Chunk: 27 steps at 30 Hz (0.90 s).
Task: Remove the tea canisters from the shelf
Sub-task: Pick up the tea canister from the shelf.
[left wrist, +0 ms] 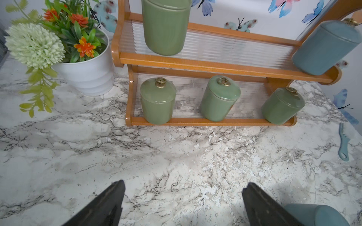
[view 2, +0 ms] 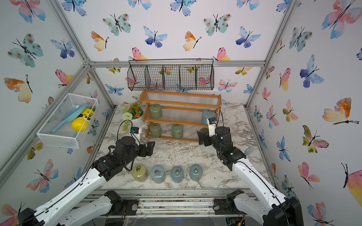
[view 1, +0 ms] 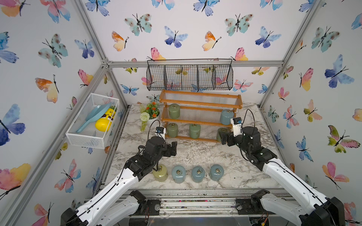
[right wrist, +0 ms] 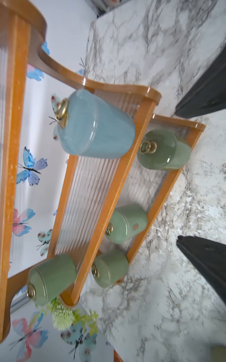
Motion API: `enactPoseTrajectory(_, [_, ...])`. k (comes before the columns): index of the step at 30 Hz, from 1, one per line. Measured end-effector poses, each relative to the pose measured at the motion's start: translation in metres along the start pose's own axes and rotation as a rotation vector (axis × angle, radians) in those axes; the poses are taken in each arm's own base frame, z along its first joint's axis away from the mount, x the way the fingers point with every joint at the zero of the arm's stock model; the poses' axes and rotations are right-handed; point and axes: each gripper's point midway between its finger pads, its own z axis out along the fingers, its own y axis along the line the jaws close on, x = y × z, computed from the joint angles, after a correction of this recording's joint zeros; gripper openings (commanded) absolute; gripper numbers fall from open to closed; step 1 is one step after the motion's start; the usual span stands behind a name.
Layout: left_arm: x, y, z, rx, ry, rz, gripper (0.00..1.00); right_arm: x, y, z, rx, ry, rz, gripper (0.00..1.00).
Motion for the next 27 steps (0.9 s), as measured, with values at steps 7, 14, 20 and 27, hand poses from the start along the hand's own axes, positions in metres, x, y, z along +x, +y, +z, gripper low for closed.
enactPoseTrajectory(7, [-0.003, 0.002, 0.0, 0.009, -0.053, 0.014, 0.98, -0.01, -0.028, 0.021, 0.077, -0.037, -0.029, 1.0])
enactPoseTrajectory(14, [0.0, 0.003, 0.002, 0.007, -0.052, 0.02, 0.98, -0.021, -0.041, 0.042, 0.104, -0.079, -0.05, 1.0])
enactPoseTrajectory(20, [0.002, 0.005, 0.004, 0.001, -0.049, 0.023, 0.98, -0.041, -0.043, 0.056, 0.093, -0.131, -0.066, 1.0])
enactPoseTrajectory(27, [0.007, 0.01, 0.004, -0.01, -0.048, 0.025, 0.99, -0.052, -0.049, 0.073, 0.088, -0.151, -0.073, 1.0])
